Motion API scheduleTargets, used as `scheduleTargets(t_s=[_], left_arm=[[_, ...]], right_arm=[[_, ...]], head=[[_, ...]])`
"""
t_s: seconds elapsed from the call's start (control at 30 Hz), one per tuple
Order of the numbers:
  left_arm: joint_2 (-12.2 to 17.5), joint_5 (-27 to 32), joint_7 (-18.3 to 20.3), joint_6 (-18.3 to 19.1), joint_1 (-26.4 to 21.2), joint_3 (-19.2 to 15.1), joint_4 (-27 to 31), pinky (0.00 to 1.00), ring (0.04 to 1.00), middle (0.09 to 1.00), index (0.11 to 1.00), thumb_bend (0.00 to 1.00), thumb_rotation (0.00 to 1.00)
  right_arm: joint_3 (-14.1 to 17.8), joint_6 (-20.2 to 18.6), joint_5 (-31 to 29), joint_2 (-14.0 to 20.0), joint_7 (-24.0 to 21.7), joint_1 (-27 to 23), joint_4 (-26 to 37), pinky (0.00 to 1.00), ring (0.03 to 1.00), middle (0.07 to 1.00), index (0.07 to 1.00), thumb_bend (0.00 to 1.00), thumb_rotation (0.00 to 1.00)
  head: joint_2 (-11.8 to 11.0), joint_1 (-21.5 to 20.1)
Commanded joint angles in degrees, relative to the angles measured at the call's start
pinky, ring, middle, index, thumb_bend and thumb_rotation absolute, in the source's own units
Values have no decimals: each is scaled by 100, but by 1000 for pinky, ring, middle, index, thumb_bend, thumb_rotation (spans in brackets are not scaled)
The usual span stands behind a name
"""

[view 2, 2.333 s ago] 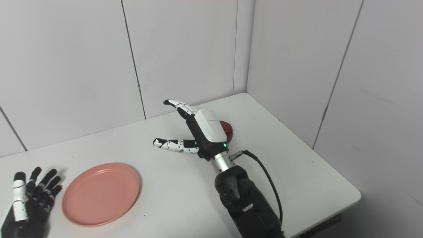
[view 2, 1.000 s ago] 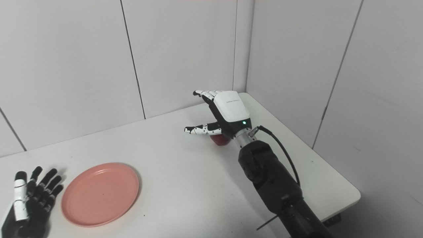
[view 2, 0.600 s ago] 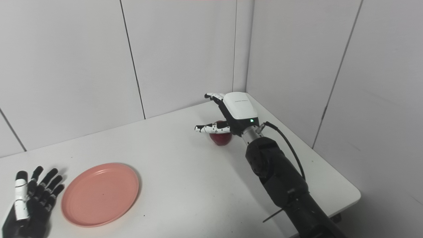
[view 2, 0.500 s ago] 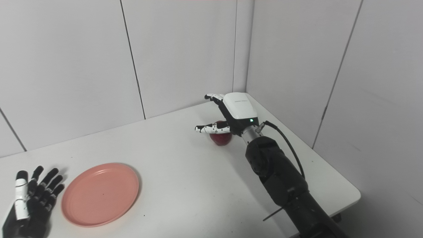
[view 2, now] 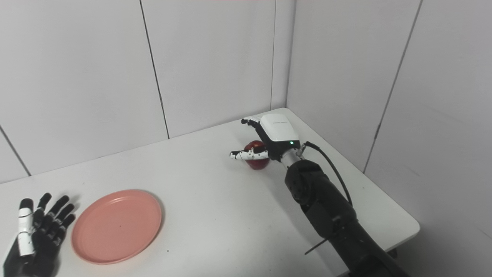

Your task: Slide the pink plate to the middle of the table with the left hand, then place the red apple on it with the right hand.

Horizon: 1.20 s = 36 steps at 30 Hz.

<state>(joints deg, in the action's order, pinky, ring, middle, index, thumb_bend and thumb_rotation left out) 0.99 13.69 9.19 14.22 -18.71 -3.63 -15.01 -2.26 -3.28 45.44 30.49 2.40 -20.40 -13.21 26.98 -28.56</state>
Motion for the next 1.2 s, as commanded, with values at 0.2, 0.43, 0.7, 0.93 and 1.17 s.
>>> scheduleTargets(t_s=[0.2,0.43,0.7,0.93,1.17], left_arm=[[-10,-41,-34,283,206,38,-289,955,914,889,1000,635,1000],[-6,-51,-21,281,217,57,-264,961,914,891,1000,643,1000],[0,-64,17,258,238,89,-264,964,920,900,1000,646,1000],[1,-79,4,291,246,90,-257,954,915,895,1000,657,1000],[15,-82,14,286,252,97,-268,958,918,901,1000,651,1000]], right_arm=[[-24,-223,-40,152,29,-248,46,581,730,773,777,986,741],[-51,-272,-57,129,-15,-225,52,600,749,787,787,984,752],[-112,-360,-71,158,-92,-212,3,617,754,794,789,975,753],[-165,-346,-80,182,-43,-211,-137,603,740,785,787,981,754],[-227,-320,-98,212,-41,-207,-235,607,735,779,788,975,755]], head=[[27,38],[27,38],[38,70],[39,85],[43,89]])
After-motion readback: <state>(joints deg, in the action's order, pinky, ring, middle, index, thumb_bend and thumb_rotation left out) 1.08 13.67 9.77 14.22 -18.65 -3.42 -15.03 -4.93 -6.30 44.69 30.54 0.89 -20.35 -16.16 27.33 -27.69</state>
